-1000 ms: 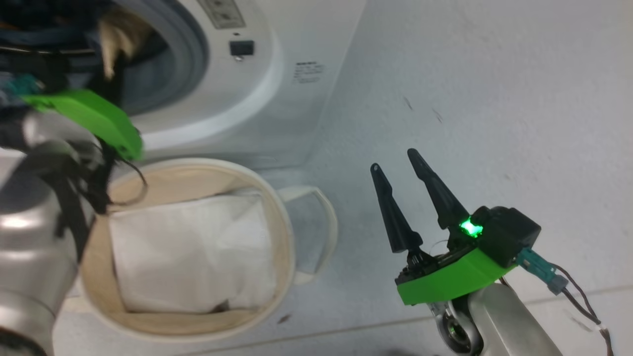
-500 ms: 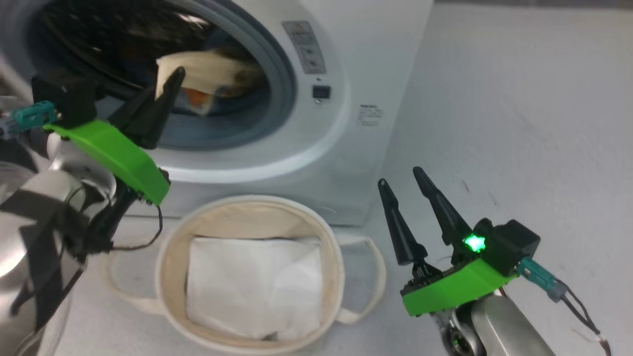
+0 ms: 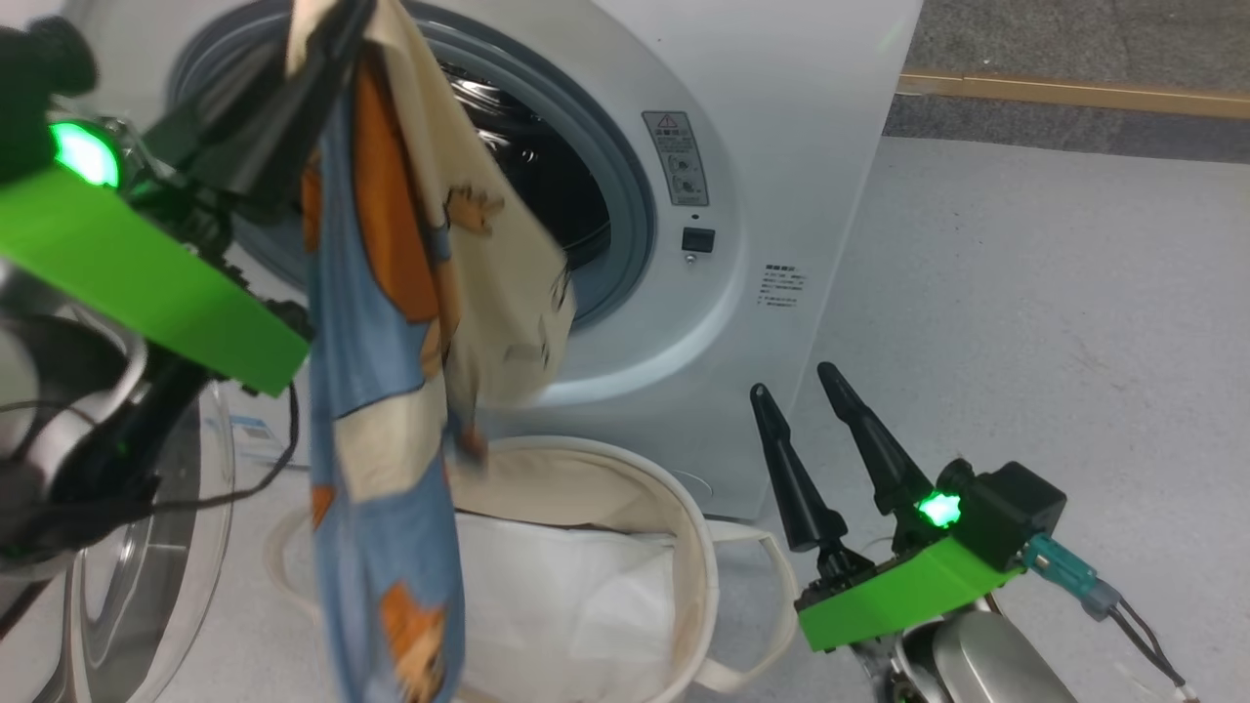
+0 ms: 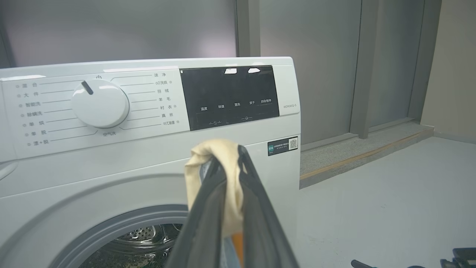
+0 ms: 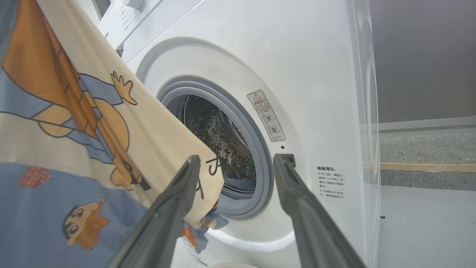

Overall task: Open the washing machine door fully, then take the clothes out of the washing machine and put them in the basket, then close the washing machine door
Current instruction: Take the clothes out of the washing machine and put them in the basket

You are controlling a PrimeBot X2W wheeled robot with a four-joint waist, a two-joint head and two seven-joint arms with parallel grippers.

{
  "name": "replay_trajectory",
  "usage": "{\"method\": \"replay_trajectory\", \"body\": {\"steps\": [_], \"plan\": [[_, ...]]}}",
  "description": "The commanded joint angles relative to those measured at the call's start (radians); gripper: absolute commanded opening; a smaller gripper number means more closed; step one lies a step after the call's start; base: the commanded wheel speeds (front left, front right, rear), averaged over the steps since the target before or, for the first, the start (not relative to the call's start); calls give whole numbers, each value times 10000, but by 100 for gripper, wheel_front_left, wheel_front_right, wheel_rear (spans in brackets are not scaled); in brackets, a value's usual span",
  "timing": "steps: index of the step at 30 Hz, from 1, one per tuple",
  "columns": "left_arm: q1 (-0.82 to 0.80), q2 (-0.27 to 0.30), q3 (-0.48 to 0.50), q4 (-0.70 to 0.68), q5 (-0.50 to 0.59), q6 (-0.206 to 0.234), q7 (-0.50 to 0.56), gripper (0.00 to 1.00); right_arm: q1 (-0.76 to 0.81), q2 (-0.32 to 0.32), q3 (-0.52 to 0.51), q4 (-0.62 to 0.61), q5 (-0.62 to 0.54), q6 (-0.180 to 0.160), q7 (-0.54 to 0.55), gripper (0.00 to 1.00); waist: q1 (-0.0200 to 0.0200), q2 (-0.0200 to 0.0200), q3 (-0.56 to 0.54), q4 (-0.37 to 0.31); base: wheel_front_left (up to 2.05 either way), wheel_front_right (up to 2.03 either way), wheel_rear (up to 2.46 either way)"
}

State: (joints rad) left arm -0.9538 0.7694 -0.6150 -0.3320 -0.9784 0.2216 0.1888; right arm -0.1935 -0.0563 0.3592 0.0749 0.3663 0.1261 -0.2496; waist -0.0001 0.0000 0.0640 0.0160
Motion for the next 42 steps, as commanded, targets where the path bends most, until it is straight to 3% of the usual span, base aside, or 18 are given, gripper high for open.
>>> {"method": "replay_trajectory", "body": {"steps": [1,5,17,24,30,42], "plan": [[-488,525,688,-244,1,79,18,0,-76,61,216,-402,88,46,-122,100,1,0,-6,-28,0,0,0],[-399,672,1043,-430,-186,359,-29,0,-3,61,183,-383,94,46,-122,100,1,0,-56,-83,0,0,0],[916,1102,1016,-244,-492,471,-230,0,-20,61,252,-276,28,46,-122,100,1,0,201,-279,0,0,0],[2322,1033,643,140,-840,449,-526,0,-106,61,149,-275,3,46,-122,100,1,0,473,-595,0,0,0],[3520,437,-165,1669,-760,-56,-1221,0,-229,61,8,-331,-94,46,-122,100,1,0,802,-965,0,0,0],[3693,-1455,-889,6337,-378,-1379,-3063,0,-430,61,34,-507,-199,46,-122,100,1,0,1644,-1669,0,0,0]]}}
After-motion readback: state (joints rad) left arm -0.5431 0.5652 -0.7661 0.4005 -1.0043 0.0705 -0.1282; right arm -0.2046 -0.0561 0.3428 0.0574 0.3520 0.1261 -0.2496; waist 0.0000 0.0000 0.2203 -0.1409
